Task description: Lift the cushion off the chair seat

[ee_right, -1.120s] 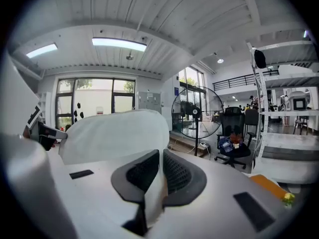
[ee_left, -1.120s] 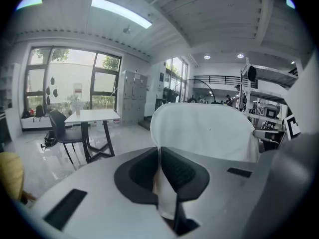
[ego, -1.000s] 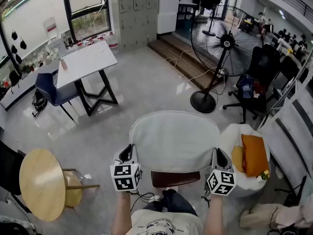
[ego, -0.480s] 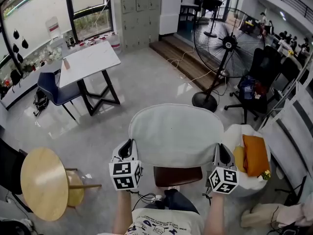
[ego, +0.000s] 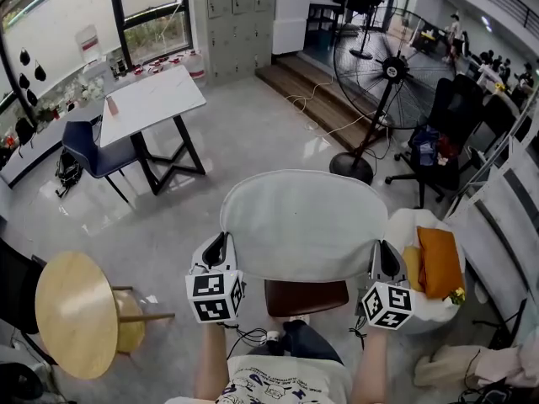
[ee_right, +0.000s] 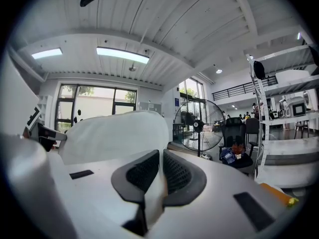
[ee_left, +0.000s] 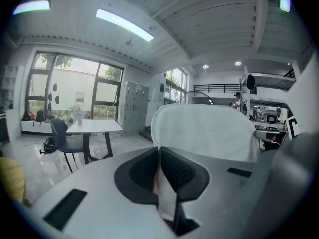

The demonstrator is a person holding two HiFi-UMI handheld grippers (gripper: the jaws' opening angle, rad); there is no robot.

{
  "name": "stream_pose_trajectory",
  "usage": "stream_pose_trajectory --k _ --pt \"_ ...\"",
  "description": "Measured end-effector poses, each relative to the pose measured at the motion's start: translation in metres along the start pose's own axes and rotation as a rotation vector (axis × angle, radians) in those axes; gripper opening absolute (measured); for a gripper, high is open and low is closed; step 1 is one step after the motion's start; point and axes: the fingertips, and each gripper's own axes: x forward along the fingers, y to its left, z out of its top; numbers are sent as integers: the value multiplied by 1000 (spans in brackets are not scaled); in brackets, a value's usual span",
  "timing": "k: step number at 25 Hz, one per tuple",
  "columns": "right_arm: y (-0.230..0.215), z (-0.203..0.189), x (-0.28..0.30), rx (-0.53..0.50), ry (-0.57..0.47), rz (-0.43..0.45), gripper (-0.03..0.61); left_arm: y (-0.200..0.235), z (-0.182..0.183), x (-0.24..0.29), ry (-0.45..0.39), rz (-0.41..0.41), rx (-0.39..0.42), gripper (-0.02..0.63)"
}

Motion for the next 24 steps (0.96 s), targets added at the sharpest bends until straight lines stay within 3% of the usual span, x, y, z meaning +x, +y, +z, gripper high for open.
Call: stream_pose_trajectory --k 24 --pt "1 1 0 0 -8 -2 41 0 0 -1 -2 -2 4 35"
